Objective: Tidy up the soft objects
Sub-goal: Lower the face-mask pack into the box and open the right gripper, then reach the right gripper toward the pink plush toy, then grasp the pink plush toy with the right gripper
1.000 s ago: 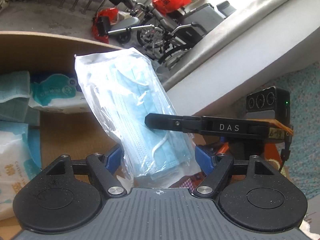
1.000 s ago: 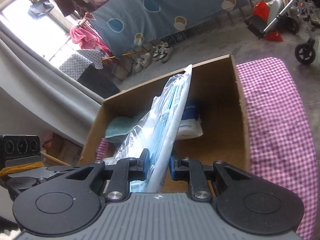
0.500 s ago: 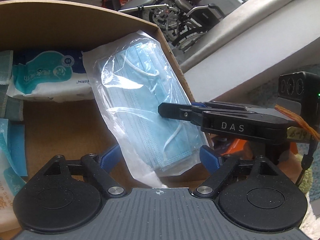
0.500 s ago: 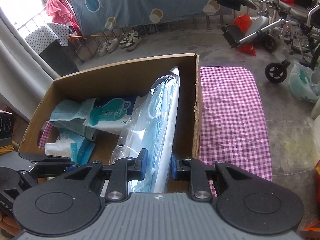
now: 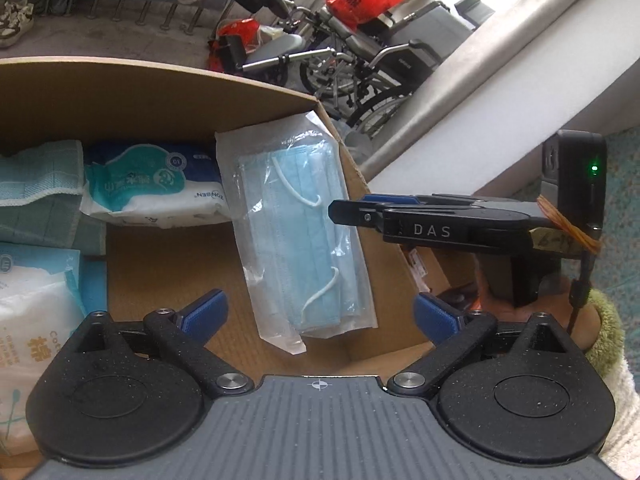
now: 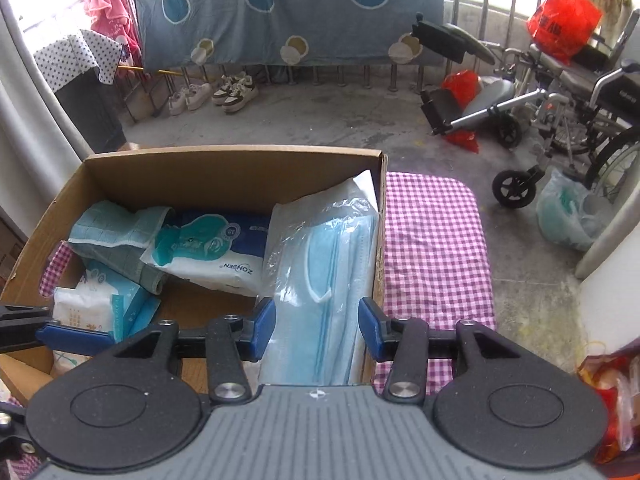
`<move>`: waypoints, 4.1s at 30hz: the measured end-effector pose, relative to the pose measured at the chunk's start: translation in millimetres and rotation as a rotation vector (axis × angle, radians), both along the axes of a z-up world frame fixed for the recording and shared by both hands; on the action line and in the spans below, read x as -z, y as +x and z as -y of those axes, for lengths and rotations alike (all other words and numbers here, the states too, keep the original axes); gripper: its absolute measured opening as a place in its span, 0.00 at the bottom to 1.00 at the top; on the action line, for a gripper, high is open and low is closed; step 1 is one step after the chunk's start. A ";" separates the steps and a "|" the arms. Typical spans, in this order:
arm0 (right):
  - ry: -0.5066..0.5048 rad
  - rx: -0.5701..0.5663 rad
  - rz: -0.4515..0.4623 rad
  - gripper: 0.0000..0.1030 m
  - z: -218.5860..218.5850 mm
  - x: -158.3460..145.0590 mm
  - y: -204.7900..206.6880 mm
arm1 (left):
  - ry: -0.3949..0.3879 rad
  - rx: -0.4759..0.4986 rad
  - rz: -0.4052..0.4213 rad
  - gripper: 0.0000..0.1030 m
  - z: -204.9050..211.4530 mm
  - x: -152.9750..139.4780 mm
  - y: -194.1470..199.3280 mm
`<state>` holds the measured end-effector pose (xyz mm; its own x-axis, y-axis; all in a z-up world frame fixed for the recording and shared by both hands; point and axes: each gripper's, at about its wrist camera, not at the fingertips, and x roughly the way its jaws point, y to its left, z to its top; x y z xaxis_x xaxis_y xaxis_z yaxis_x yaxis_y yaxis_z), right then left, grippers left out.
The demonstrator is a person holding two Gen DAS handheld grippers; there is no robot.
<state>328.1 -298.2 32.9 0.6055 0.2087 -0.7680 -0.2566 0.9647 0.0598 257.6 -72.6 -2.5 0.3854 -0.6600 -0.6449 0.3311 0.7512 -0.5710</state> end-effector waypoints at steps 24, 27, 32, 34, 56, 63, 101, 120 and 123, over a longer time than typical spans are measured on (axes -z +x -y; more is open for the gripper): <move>-0.282 -0.092 -0.338 0.44 -90.4 93.6 72.7 | -0.046 -0.011 0.209 0.99 -71.7 -13.5 -82.5; -0.287 -0.100 -0.327 0.45 -92.0 92.7 71.0 | -0.054 -0.015 0.207 0.99 -75.4 -10.5 -82.9; -0.220 -0.038 -0.291 0.43 -76.3 61.4 61.1 | -0.068 -0.027 0.213 0.99 -82.3 -8.8 -86.2; -0.211 -0.015 -0.266 0.44 -69.2 47.4 52.9 | -0.067 -0.035 0.220 0.99 -83.7 -9.8 -87.6; -0.174 0.004 -0.323 0.59 -76.1 59.1 37.0 | -0.060 -0.061 0.241 0.99 -92.3 -13.5 -109.5; -0.024 -0.016 -0.089 0.65 -59.8 -33.5 -30.2 | -0.068 -0.112 0.309 0.99 -104.2 -21.4 -129.1; 0.603 0.331 -0.035 0.94 61.7 77.5 -252.2 | 0.299 0.305 0.227 0.98 62.9 40.8 -169.1; 0.750 0.345 -0.173 0.73 74.7 112.2 -238.4 | 0.281 0.365 0.098 0.90 96.3 60.2 -145.5; 0.748 0.357 -0.147 0.73 78.5 102.7 -252.1 | 0.272 0.386 0.116 0.90 100.7 56.5 -153.1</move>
<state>75.9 -376.7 -69.8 0.6366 0.5091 -0.5792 0.1166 0.6789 0.7249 104.5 -173.4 -59.0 0.2250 -0.5821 -0.7814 0.6651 0.6778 -0.3135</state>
